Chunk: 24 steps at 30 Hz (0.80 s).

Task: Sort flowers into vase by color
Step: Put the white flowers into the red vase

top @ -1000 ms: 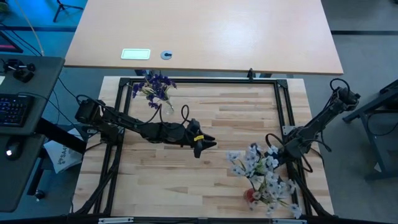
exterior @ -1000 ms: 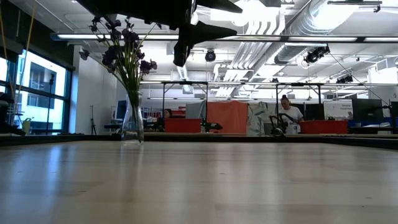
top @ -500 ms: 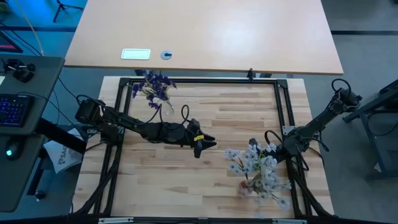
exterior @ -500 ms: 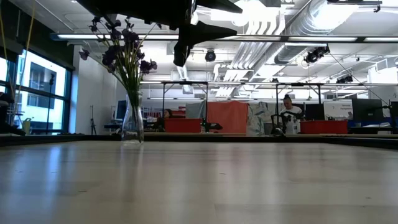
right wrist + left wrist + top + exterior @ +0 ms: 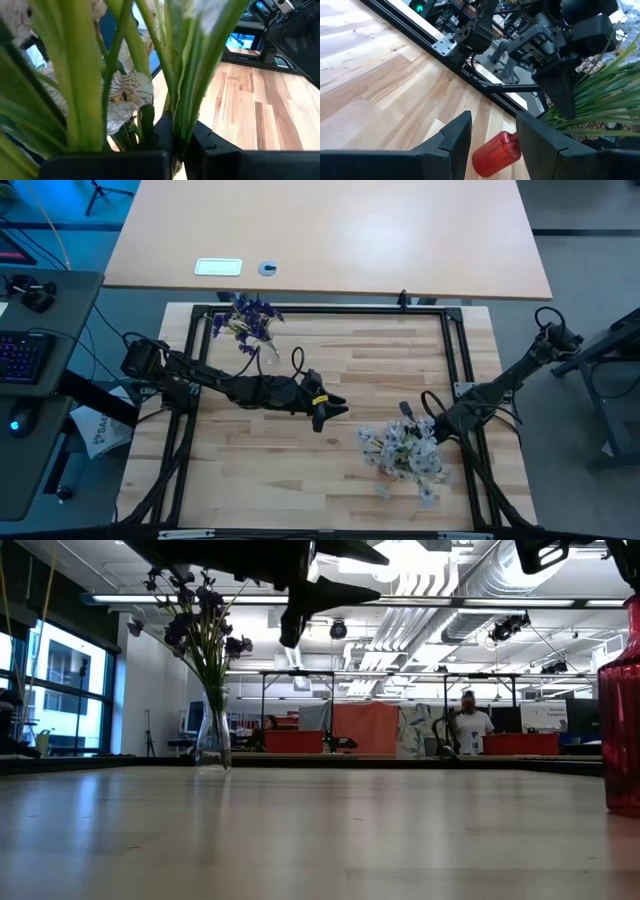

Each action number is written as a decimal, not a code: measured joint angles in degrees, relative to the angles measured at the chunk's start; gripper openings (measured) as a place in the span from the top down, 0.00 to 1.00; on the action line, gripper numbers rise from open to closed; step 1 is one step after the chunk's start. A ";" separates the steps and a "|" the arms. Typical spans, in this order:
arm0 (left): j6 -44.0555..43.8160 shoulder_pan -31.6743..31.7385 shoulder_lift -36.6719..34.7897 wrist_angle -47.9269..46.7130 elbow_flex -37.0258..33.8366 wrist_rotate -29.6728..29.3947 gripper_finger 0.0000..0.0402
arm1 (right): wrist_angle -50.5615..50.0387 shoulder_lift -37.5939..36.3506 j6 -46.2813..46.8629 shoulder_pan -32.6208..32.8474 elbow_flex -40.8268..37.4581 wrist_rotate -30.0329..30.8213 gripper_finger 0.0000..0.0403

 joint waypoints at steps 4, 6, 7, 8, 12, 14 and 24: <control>-0.02 0.39 0.00 0.00 0.00 0.00 0.64 | -0.10 0.00 0.00 -0.17 0.00 0.06 0.95; -0.02 0.42 0.00 0.00 0.00 0.05 0.64 | -0.10 0.00 0.04 -0.17 0.00 0.30 0.94; -0.02 0.42 0.00 0.02 0.00 0.33 0.64 | -0.10 0.00 0.08 -0.17 0.00 0.36 0.93; -0.02 0.48 0.00 0.02 0.00 0.76 0.64 | -0.10 0.00 0.11 -0.17 0.00 0.39 0.93; -0.11 1.03 0.00 0.02 0.00 4.34 0.64 | -0.08 0.00 0.48 -0.14 0.00 1.27 0.87; -0.15 1.38 0.00 0.03 0.00 5.65 0.64 | -0.08 0.00 1.97 -0.14 0.00 2.20 0.83; -0.52 1.60 0.00 0.00 0.00 7.46 0.64 | -0.26 -2.82 6.51 -0.10 0.00 2.74 0.53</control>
